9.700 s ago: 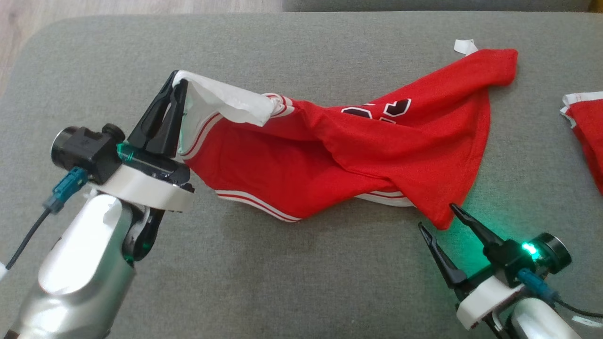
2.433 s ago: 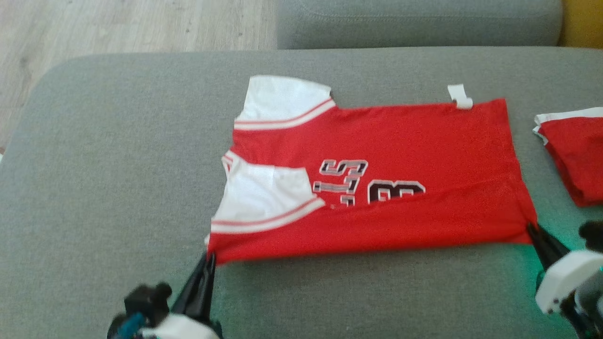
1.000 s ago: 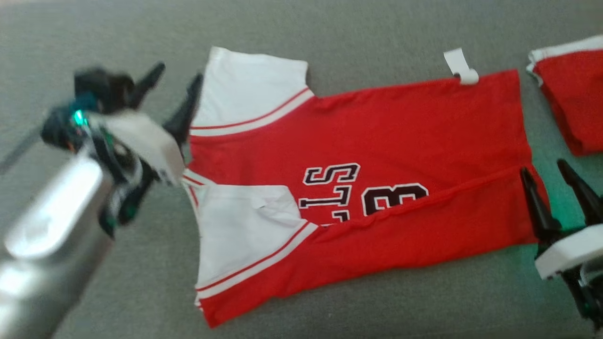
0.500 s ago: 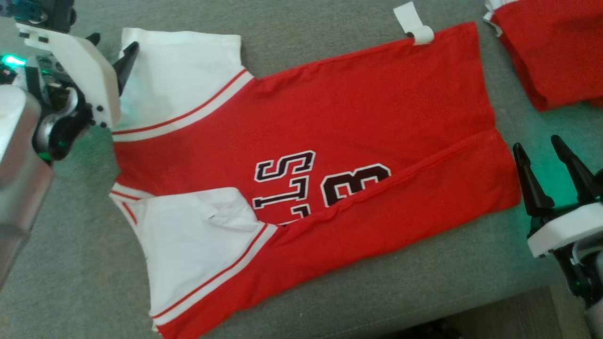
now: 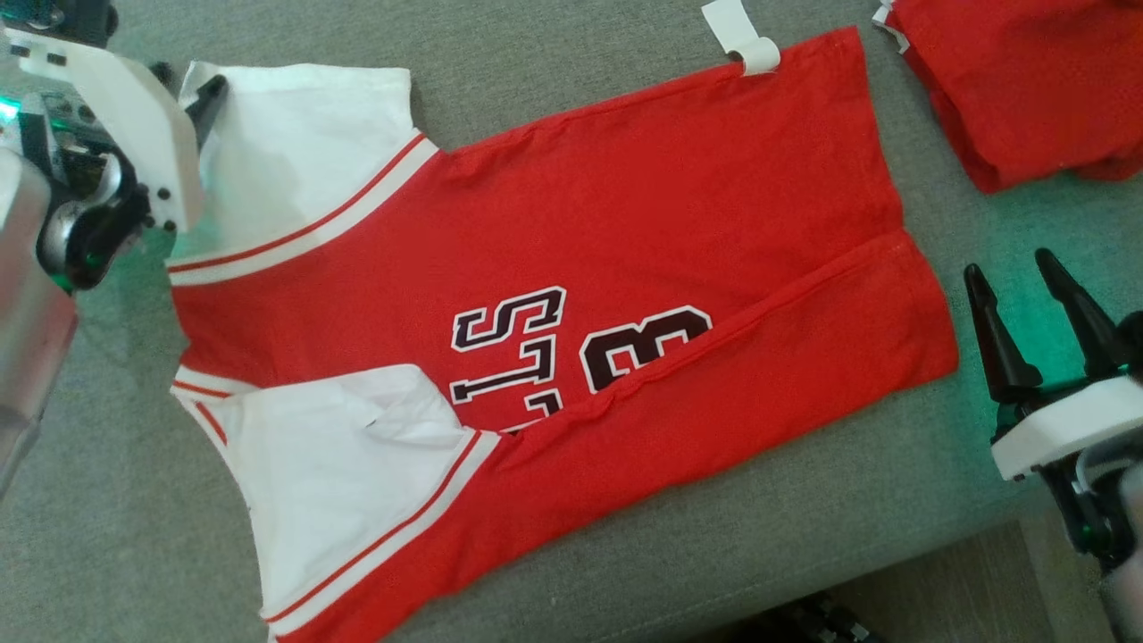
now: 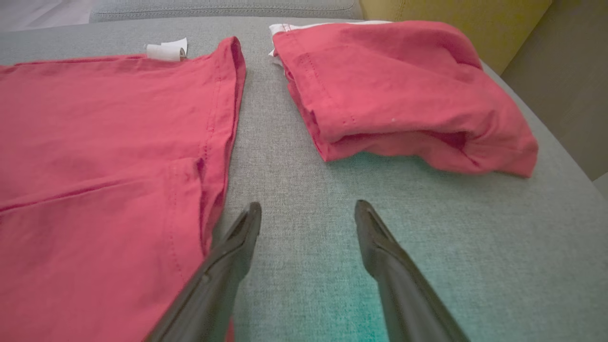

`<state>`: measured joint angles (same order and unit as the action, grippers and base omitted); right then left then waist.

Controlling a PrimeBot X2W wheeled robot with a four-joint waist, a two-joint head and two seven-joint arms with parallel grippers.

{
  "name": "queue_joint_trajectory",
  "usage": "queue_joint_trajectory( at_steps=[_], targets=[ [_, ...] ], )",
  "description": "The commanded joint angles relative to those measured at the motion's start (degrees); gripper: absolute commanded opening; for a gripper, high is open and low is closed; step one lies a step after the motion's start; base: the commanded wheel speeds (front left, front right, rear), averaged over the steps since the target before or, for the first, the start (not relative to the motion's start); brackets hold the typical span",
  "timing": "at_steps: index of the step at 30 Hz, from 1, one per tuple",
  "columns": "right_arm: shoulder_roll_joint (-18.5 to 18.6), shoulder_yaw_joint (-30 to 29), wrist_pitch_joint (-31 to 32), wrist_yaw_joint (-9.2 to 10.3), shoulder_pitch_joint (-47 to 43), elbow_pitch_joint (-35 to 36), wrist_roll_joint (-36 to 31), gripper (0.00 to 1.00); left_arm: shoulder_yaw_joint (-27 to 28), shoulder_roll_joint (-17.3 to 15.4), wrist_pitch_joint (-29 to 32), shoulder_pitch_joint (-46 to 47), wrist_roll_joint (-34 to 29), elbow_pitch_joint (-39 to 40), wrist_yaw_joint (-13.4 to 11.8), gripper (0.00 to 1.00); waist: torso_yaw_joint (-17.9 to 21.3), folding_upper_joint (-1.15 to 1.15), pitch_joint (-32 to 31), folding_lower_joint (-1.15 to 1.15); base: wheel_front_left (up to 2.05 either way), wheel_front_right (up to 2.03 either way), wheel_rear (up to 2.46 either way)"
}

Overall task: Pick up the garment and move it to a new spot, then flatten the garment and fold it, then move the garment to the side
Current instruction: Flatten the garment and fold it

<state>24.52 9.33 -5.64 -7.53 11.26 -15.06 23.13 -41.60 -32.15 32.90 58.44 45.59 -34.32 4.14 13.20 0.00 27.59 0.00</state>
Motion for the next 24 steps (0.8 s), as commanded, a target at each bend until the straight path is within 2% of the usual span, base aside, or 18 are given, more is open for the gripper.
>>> queue_joint_trajectory(
  at_steps=[1, 7, 13, 19, 24],
  targets=[
    [1.5, 0.4, -0.7, 0.04, -0.3, 1.1, 0.1, 1.0, 1.5, -2.3, -0.4, 2.0, 0.0, 0.5, 0.4, 0.0, 0.0, 0.0, -0.1, 0.0, 0.0, 0.0, 0.0],
    [1.8, 1.1, 0.5, 0.04, 1.0, 2.4, 1.1, 1.0, 0.7, -1.6, -4.2, 2.8, -0.9, 0.0, 1.6, 0.0, -0.8, 0.0, -1.3, 0.0, 0.0, 0.0, 0.0],
    [3.0, 5.8, 6.9, 0.04, 8.6, 2.0, 6.5, 1.0, -0.9, -0.5, -8.1, 4.0, -2.3, 0.1, 2.6, 0.0, -2.5, 0.0, -2.3, 0.0, 0.0, 0.0, 0.0],
    [3.7, 11.3, 13.4, 0.04, 19.9, -4.5, 11.3, 1.0, -2.8, 1.0, -10.0, 5.9, -3.0, 1.5, 3.0, 0.0, -4.9, 0.0, -1.8, 0.0, 0.0, 0.0, 0.0],
    [3.1, 14.4, 15.6, 0.04, 27.0, -11.5, 15.5, 1.0, -4.0, 1.5, -10.7, 7.2, -3.1, 2.8, 3.2, 0.0, -6.5, 0.0, -1.2, 0.0, 0.0, 0.0, 0.0]
  ],
)
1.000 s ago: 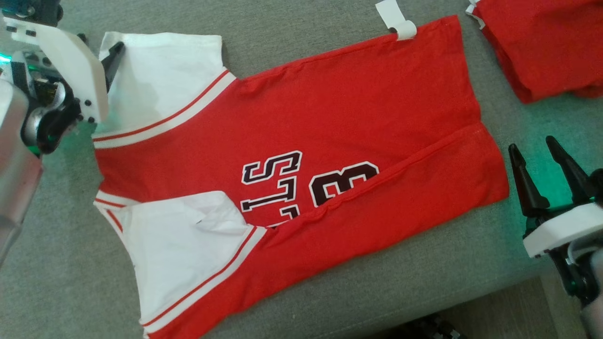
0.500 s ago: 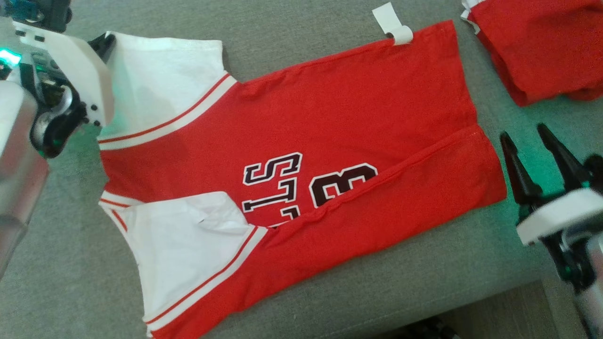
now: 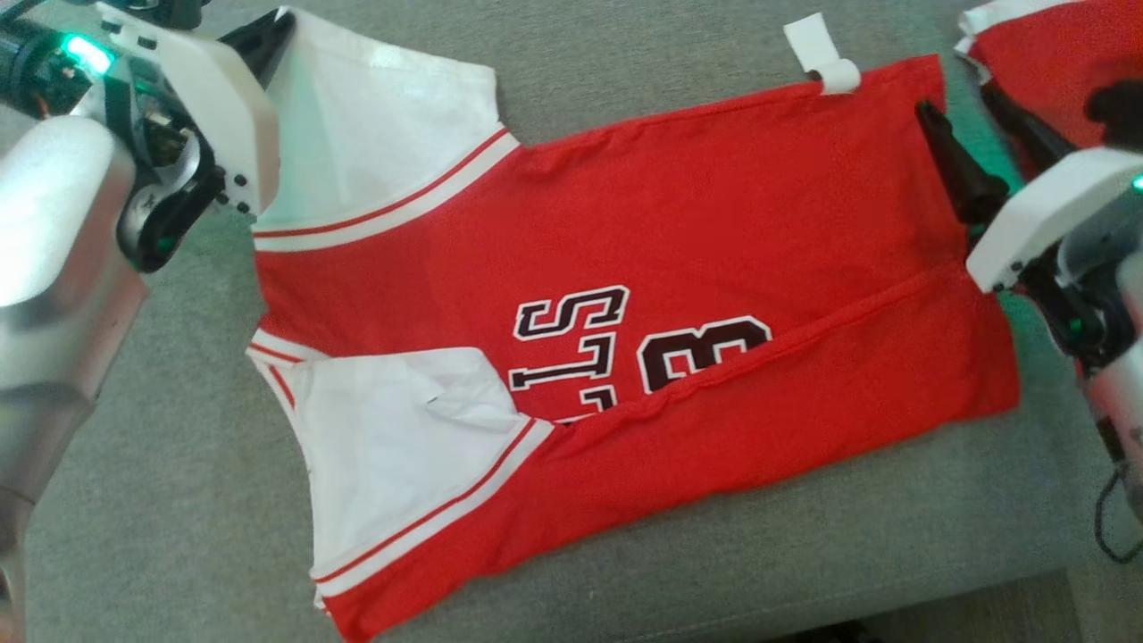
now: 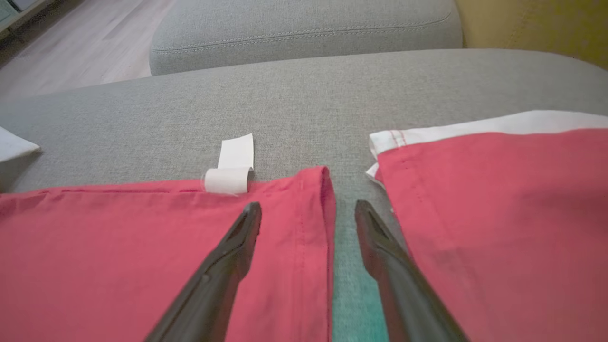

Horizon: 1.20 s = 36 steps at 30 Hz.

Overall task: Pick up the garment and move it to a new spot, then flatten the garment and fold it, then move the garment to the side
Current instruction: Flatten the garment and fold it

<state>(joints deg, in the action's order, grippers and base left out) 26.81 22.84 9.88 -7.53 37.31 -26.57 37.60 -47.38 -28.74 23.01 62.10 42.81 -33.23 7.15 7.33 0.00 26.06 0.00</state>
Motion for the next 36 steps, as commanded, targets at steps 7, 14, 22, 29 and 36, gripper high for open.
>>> queue_joint_trajectory(
  at_steps=[7, 14, 22, 29, 36],
  targets=[
    [0.2, 4.3, -0.6, 0.04, 5.6, -6.2, 4.6, 1.0, 0.7, -1.9, -1.7, 4.1, 0.1, 2.3, 0.3, 0.0, -1.8, 0.0, 0.7, 0.0, 0.0, 0.0, 0.0],
    [0.5, 8.4, -2.8, 0.04, 8.9, -10.4, 7.0, 0.31, -0.2, -2.3, -2.6, 4.5, 0.7, 2.2, 0.3, 0.0, -2.5, 0.0, 0.8, 0.0, 0.0, 0.0, 0.0],
    [1.3, 11.7, -6.6, 0.04, 12.5, -13.1, 9.4, 0.0, -1.0, -2.9, -5.6, 5.5, -0.1, 1.8, 0.3, 0.0, -3.2, 0.0, 1.0, 0.0, 0.0, 0.0, 0.0],
    [2.6, 12.4, -9.0, 0.04, 16.4, -13.3, 13.4, 0.0, -0.4, -3.6, -15.8, 8.7, -4.1, 0.5, 0.2, 0.0, -3.7, 0.0, 0.9, 0.0, 0.0, 0.0, 0.0],
    [4.4, 13.9, -10.7, 0.04, 17.1, -14.3, 16.0, 0.0, 0.2, -1.8, -22.6, 8.9, -4.0, -2.2, 0.0, 0.0, -5.1, 0.0, -1.2, 0.0, 0.0, 0.0, 0.0]
  ],
)
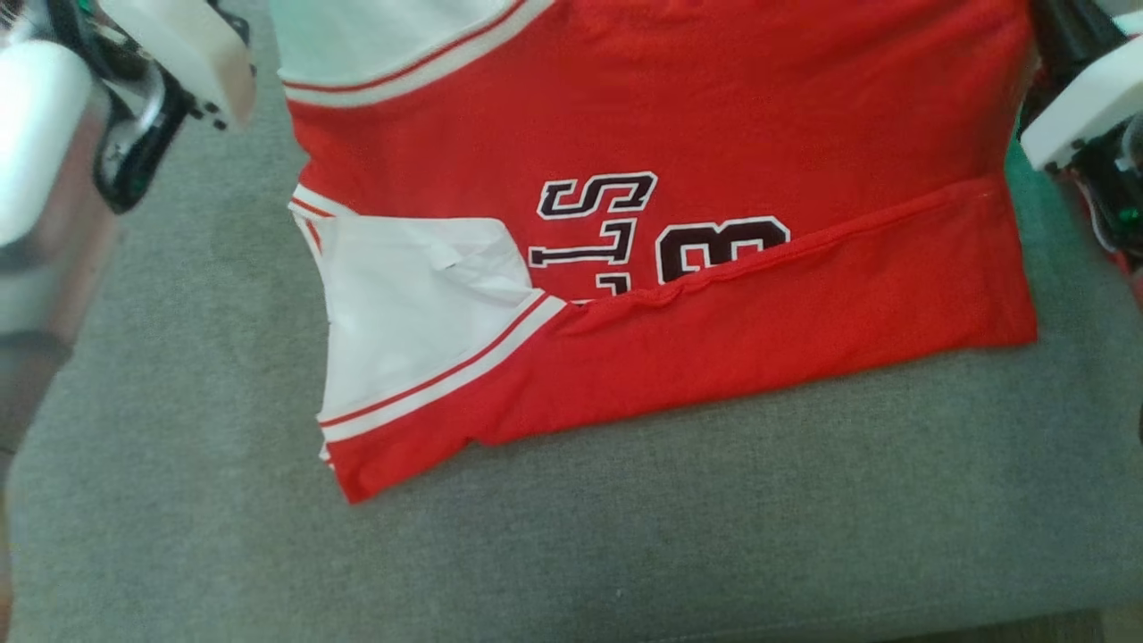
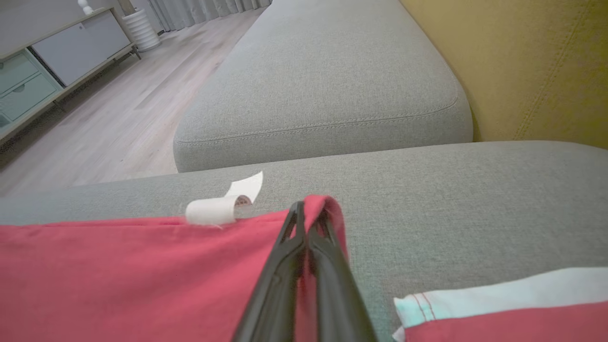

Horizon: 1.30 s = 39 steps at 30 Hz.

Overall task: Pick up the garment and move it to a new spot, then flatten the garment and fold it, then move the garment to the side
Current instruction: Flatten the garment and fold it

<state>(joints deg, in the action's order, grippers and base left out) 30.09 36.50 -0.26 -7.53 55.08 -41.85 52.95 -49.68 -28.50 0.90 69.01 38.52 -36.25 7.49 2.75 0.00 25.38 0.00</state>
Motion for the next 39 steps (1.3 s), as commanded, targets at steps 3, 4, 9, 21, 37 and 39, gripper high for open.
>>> queue_joint_trajectory(
  at_steps=[3, 4, 9, 21, 37, 39],
  targets=[
    [2.1, 1.3, -1.0, 0.04, -2.6, 0.8, 2.1, 0.0, 1.6, -1.2, -1.9, -0.3, 1.3, 0.6, -0.2, 0.0, -1.5, 0.0, -1.5, 0.0, 0.0, 0.0, 0.0],
    [2.5, 1.6, -1.2, 0.04, -3.3, 0.7, 2.4, 0.0, 1.2, -1.0, -2.4, -1.1, 1.5, 0.6, -0.2, 0.0, -1.9, 0.0, -1.8, 0.0, 0.0, 0.0, 0.0],
    [4.6, 2.7, -2.3, 0.04, -6.9, 1.2, 4.5, 0.0, 0.4, -1.0, -5.5, -6.4, 2.8, 2.2, -0.1, 0.0, -3.7, 0.0, -3.9, 0.0, 0.0, 0.0, 0.0],
    [9.6, 3.4, -5.9, 0.04, -17.2, 6.1, 7.8, 0.0, 0.1, -4.5, -12.0, -22.6, 4.5, 13.5, -5.6, 0.0, -5.8, 0.0, -8.3, 0.0, 0.0, 0.0, 0.0],
    [9.9, 2.1, -8.0, 0.04, -31.7, 7.2, 5.3, 1.0, -2.7, -5.0, -13.4, -42.6, 9.2, 24.7, -12.4, 0.25, -7.9, 0.0, -11.8, 0.0, 0.0, 0.0, 0.0],
    [9.5, 0.9, -8.7, 0.04, -32.7, 6.6, 5.1, 1.0, -1.8, -3.8, -14.4, -43.5, 9.4, 24.1, -13.2, 1.0, -8.1, 0.0, -12.1, 0.0, 0.0, 0.0, 0.0]
  ],
)
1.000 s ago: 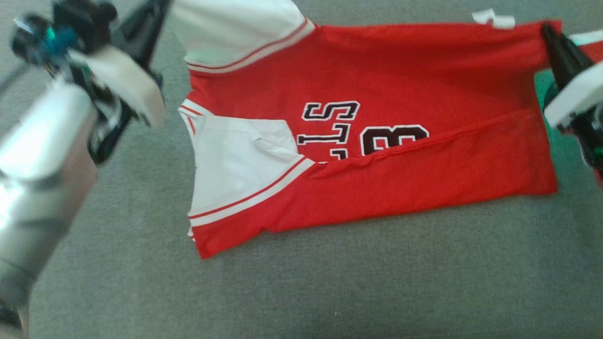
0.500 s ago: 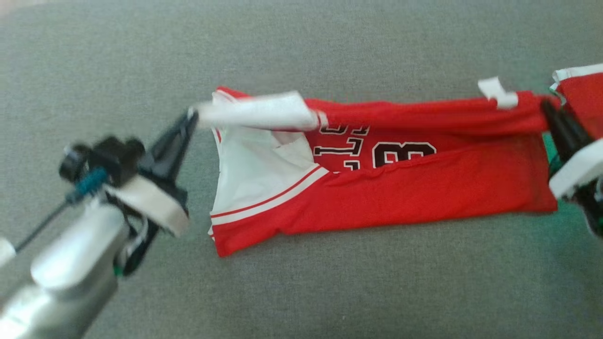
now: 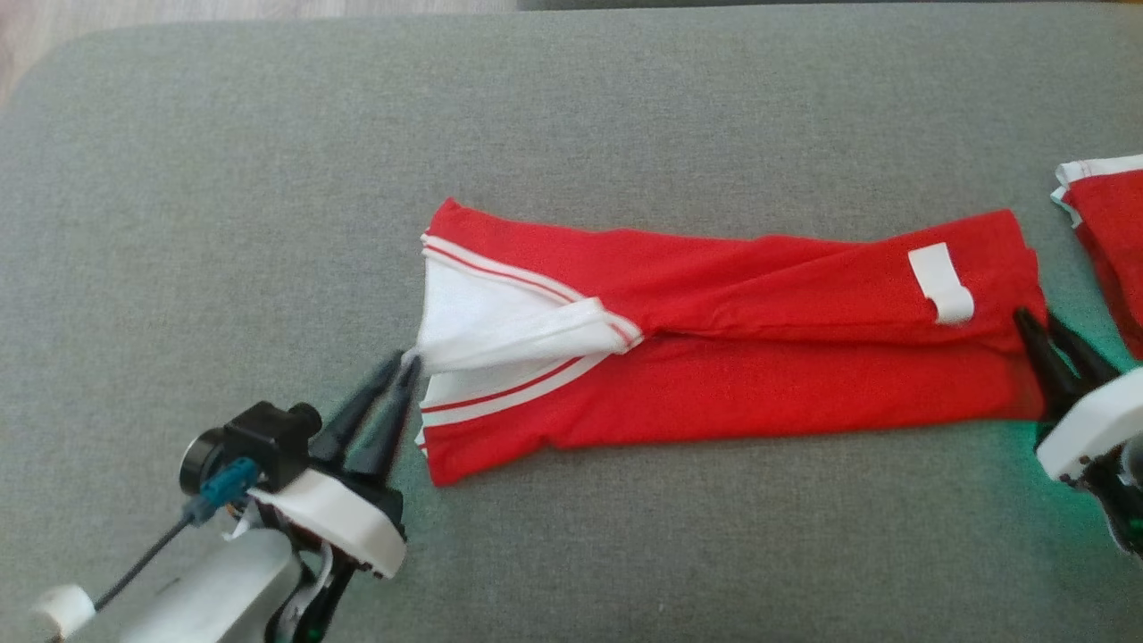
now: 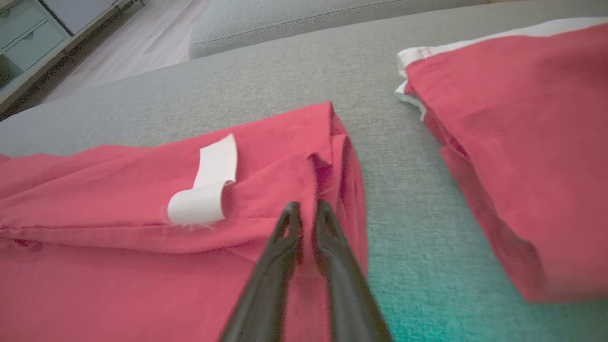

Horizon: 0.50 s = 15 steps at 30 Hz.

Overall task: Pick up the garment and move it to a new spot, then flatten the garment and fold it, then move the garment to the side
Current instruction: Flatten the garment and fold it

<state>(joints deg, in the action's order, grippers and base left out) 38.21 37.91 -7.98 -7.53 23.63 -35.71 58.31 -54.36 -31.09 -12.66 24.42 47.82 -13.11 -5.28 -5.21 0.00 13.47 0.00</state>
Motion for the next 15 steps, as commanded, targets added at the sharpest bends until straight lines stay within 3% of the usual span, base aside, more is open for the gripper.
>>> queue_joint_trajectory(
  at_steps=[1, 5, 6, 11, 14, 15],
  targets=[
    [1.1, -1.3, -1.4, 0.04, -1.7, 0.2, -0.2, 1.0, 3.6, -0.6, -1.3, 0.6, 0.2, 0.7, -1.0, 1.0, -0.2, 0.0, -0.3, 0.0, 0.0, 0.0, 0.0],
    [-0.2, -4.4, -2.3, 0.04, -3.6, -0.5, 0.2, 1.0, 6.6, 2.3, -2.2, -2.0, -1.4, 0.0, -3.6, 1.0, -0.7, 0.0, -1.3, 0.0, 0.0, 0.0, 0.0],
    [-1.2, -6.0, -2.1, 0.04, -4.0, -1.7, 0.3, 1.0, 9.3, 4.4, -2.3, -3.5, -3.8, 1.1, -5.4, 1.0, -1.3, 0.0, -1.9, 0.0, 0.0, 0.0, 0.0],
    [-3.6, -8.6, -0.1, 0.04, -3.1, -7.8, -2.0, 1.0, 18.0, 10.8, -2.3, -10.6, -11.5, 6.1, -8.8, 1.0, -3.6, 0.0, -3.1, 0.0, 0.0, 0.0, 0.0],
    [-5.3, -9.5, 2.0, 0.04, -2.6, -12.7, -4.0, 1.0, 22.7, 14.8, -2.3, -15.8, -16.4, 9.8, -9.6, 1.0, -5.1, 0.0, -3.7, 0.0, 0.0, 0.0, 0.0],
    [-5.3, -9.5, 2.0, 0.04, -2.6, -12.7, -4.0, 1.0, 22.7, 14.8, -2.3, -15.8, -16.4, 9.8, -9.6, 1.0, -5.1, 0.0, -3.7, 0.0, 0.0, 0.0, 0.0]
  ],
)
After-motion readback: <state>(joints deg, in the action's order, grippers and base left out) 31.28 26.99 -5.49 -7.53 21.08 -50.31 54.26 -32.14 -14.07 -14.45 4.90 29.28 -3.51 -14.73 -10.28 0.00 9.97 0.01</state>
